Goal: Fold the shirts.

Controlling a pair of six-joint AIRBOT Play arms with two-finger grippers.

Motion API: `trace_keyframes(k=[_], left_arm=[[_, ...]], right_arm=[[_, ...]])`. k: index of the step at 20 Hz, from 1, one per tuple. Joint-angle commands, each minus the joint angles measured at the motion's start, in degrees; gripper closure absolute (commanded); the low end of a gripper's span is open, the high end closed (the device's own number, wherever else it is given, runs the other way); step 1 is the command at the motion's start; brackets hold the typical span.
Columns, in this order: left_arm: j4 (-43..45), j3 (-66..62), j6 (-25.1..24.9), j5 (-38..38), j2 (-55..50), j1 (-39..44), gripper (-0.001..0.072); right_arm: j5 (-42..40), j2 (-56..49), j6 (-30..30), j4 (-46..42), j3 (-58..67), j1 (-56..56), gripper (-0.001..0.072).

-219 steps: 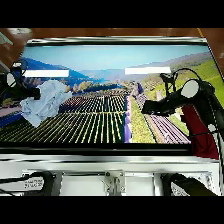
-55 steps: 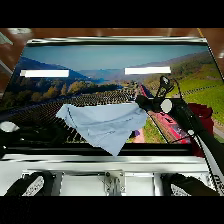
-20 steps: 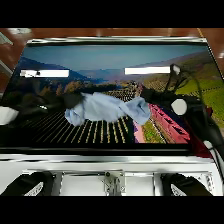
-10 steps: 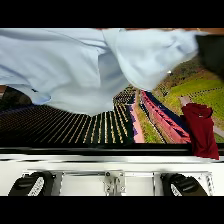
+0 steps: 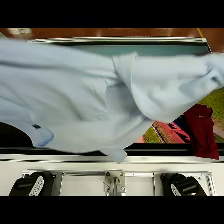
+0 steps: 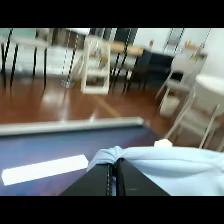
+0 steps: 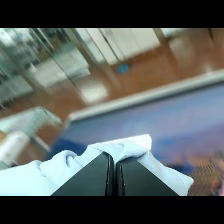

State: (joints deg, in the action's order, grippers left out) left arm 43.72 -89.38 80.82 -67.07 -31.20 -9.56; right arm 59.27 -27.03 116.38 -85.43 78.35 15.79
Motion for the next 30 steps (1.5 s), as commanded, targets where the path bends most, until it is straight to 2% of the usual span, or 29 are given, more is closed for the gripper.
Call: trace_keyframes(k=[1,2,4,8,11,14,16,20,21,22,23,24,25,28,30], left_arm=[[9.60,6.23,0.96,-11.50,0.26,-0.07,0.0670],[10.80,10.01,0.98,-11.65,0.37,-0.07,0.0669],[10.93,17.73,0.94,-9.55,0.04,-0.07,0.0670],[10.73,31.02,0.94,7.89,-3.39,-0.07,0.0669],[10.69,35.06,0.94,18.43,-9.86,-0.04,0.0669],[9.11,35.87,0.92,19.50,-19.82,0.22,0.0668],[8.13,35.87,0.90,19.56,-26.93,1.77,0.0668],[8.07,35.82,0.92,19.47,-39.78,5.29,0.0667],[7.65,35.80,0.92,19.23,-42.01,5.66,0.0635],[7.72,35.63,0.90,19.08,-43.19,5.55,0.0519],[7.74,35.30,0.90,18.34,-43.45,4.48,0.0297],[7.76,34.49,0.90,16.33,-43.19,2.58,0.0109],[7.76,33.16,0.83,12.41,-42.91,-0.28,0.0052],[7.93,30.84,-3.76,-1.86,-41.90,-9.88,0.0052],[7.93,32.59,-7.54,-11.89,-40.89,-14.99,0.0052]], right_arm=[[21.03,-3.61,-0.37,-4.39,-0.61,-0.02,0.0653],[23.56,-5.68,-0.76,-5.44,-2.23,0.00,0.0654],[20.41,-10.21,-1.01,-4.79,-7.30,0.02,0.0653],[-3.08,-23.08,-0.37,-3.19,-16.96,0.02,0.0653],[-20.28,-35.21,1.86,-3.15,-17.16,0.02,0.0652],[-33.57,-45.59,3.76,-0.52,-17.16,0.02,0.0652],[-37.46,-51.01,3.89,2.69,-17.16,0.02,0.0652],[-38.07,-57.53,3.82,8.41,-17.16,0.02,0.0627],[-37.86,-57.68,3.78,8.48,-17.16,0.02,0.0625],[-37.73,-57.24,3.06,8.44,-17.16,-0.04,0.0452],[-37.00,-56.04,0.81,7.93,-17.16,-0.59,0.0107],[-35.71,-54.51,-2.43,7.37,-17.16,-1.33,0.0054],[-32.59,-52.48,-5.62,6.84,-17.11,-2.51,0.0054],[-16.59,-47.04,-12.35,6.88,-17.11,-6.49,0.0054],[-0.70,-45.48,-18.78,7.10,-17.11,-7.78,0.0054]])
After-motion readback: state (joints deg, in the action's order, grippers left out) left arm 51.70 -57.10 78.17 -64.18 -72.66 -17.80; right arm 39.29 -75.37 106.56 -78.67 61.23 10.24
